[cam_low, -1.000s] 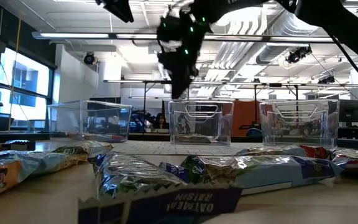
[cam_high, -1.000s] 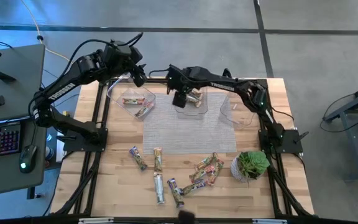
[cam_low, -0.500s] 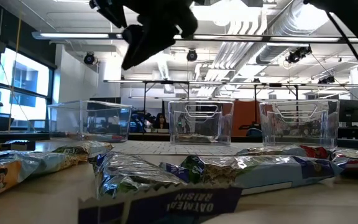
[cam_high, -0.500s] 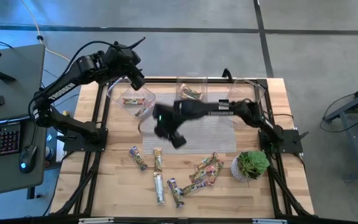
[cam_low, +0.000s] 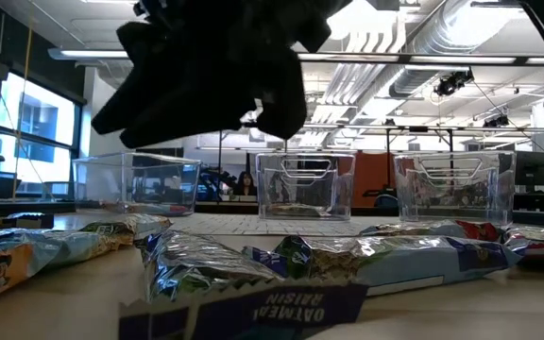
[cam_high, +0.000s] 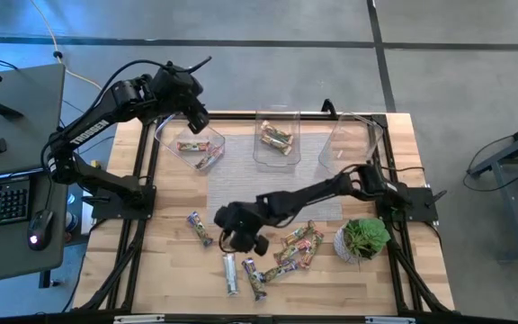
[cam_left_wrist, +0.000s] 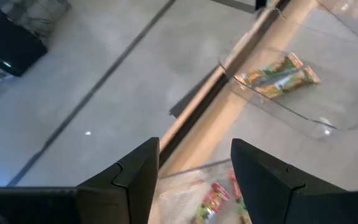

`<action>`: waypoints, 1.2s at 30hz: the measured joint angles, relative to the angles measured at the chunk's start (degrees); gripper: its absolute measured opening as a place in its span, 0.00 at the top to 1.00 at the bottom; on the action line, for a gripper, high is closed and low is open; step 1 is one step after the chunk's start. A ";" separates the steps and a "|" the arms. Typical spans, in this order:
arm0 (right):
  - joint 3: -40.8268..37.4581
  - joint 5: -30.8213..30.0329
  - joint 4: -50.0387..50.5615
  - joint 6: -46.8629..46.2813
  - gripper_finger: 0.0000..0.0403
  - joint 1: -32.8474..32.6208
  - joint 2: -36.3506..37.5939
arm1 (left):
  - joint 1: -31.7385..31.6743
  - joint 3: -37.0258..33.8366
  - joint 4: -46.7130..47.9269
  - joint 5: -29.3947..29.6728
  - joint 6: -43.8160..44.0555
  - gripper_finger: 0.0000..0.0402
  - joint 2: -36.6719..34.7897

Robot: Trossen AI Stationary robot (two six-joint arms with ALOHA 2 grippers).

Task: Pick and place Granola Bars by type
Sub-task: Put the yellow granola bar into the middle transparent bin

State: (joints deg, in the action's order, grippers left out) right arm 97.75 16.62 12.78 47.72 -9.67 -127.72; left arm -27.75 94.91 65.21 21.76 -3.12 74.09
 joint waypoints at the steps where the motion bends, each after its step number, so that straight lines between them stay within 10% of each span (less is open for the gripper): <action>1: -0.48 1.55 -0.69 -1.14 0.59 0.13 0.00 | 0.00 0.00 0.12 -0.69 0.32 0.52 0.01; 15: -0.30 15.22 -10.01 -8.15 0.59 3.88 -0.02 | 0.00 0.00 0.27 -3.69 0.44 0.52 0.01; 36: -0.34 6.98 -5.84 -7.22 0.59 5.57 -7.14 | 0.02 0.00 0.55 -4.87 0.55 0.52 0.01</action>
State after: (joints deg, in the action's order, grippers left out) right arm 97.41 23.59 6.94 40.50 -4.10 -134.86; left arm -27.73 94.91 65.76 16.88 -2.57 74.11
